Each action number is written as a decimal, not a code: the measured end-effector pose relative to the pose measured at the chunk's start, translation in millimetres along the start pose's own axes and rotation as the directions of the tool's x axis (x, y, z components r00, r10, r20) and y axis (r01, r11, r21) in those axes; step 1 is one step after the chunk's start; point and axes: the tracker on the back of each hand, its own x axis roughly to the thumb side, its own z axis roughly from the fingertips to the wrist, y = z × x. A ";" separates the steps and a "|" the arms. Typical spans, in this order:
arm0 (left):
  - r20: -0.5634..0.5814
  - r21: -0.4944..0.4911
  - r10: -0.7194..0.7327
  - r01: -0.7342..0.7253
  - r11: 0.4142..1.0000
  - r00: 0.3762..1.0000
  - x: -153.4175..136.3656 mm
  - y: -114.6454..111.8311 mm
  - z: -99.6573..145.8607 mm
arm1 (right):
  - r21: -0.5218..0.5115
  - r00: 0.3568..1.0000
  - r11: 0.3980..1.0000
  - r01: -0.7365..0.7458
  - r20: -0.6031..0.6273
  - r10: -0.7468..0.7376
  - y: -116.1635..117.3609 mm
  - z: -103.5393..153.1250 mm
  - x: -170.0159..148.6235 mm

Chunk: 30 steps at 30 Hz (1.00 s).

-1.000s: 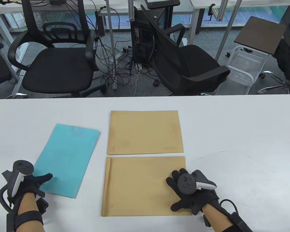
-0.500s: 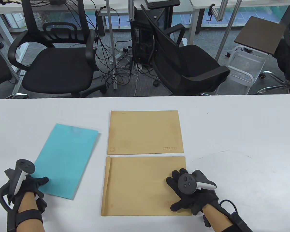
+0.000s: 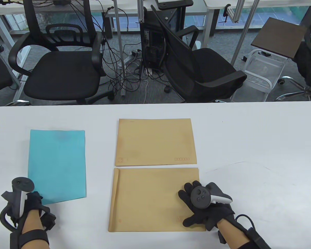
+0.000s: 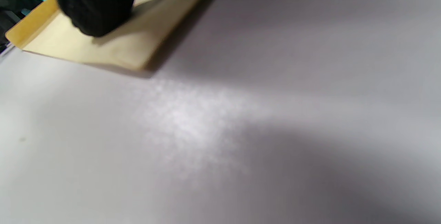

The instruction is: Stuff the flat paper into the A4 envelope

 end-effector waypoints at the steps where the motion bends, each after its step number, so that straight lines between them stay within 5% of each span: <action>1: 0.014 -0.004 0.040 -0.040 0.999 0.999 1.1 2.1 1.5 | 0.000 1.000 1.000 0.000 0.000 0.000 0.1 0.0 0.0; 7: 0.161 0.010 0.231 -0.236 0.972 0.959 12.1 16.1 10.1 | -0.001 1.000 1.000 0.000 0.001 0.000 0.2 -0.1 -0.3; 11: 0.302 -0.006 0.434 -0.454 0.891 0.849 17.4 24.2 15.8 | 0.000 1.000 1.000 -0.001 0.001 0.001 0.3 -0.2 -0.4; 18: 0.410 -0.050 0.504 -0.533 0.845 0.761 28.8 38.0 25.0 | -0.001 1.000 1.000 0.001 -0.001 -0.001 0.4 -0.2 -0.7; 22: 0.436 -0.129 0.543 -0.548 0.827 0.717 36.0 37.9 28.2 | -0.001 1.000 1.000 0.001 -0.002 -0.001 0.5 -0.3 -0.8; 30: 0.429 -0.440 0.670 -0.508 0.741 0.606 53.6 38.4 36.4 | -0.001 1.000 1.000 0.001 -0.003 -0.001 0.5 -0.2 -0.7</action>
